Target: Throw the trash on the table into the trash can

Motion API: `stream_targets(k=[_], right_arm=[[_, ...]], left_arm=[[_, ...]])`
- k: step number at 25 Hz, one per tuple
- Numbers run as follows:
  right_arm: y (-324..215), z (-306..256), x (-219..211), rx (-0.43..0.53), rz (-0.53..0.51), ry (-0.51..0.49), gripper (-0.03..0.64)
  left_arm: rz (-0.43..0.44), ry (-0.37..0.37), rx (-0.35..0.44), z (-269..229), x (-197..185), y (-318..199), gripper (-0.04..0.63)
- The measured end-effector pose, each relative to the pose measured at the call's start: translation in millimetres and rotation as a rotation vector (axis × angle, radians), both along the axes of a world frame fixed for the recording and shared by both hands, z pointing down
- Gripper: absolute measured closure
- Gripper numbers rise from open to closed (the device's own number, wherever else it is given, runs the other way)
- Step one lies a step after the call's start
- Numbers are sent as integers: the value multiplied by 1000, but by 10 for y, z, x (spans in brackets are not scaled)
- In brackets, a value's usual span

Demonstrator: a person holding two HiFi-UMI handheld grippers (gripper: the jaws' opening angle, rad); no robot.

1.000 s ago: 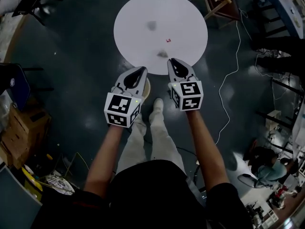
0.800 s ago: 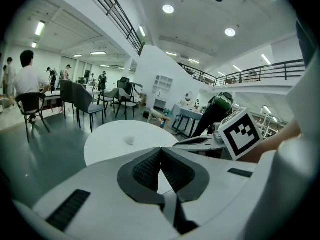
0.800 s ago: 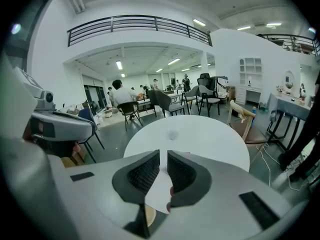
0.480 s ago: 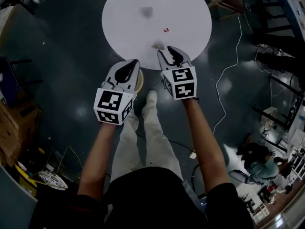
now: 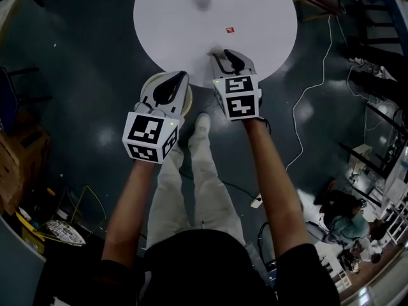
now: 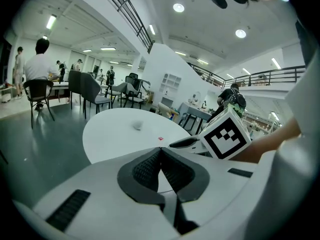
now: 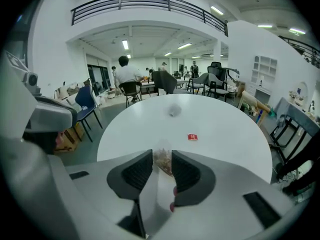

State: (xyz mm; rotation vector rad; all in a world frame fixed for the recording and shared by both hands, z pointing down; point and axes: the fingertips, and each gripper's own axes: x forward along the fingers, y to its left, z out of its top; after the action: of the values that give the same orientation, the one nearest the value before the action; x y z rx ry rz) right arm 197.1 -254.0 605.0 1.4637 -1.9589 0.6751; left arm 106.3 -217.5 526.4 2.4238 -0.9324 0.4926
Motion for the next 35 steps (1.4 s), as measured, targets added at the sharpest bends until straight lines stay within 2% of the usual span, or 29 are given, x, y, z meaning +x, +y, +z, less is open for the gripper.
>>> stream_targets(k=[4, 6, 20, 28, 35], right_arm=[[-37, 65, 21, 14, 18, 19, 552], [-39, 87, 24, 19, 26, 25, 568], [179, -119, -108, -7, 4, 19, 595], [380, -181, -599, -9, -52, -21, 595], [594, -105, -1286, -27, -126, -25, 595]], left_arm=[[-15, -10, -13, 167, -17, -12, 580], [-22, -14, -17, 225, -41, -10, 580], [-55, -20, -22, 66, -228, 32, 580], [-102, -30, -30, 96, -605, 153, 580], [-153, -28, -40, 166, -1158, 310, 580]])
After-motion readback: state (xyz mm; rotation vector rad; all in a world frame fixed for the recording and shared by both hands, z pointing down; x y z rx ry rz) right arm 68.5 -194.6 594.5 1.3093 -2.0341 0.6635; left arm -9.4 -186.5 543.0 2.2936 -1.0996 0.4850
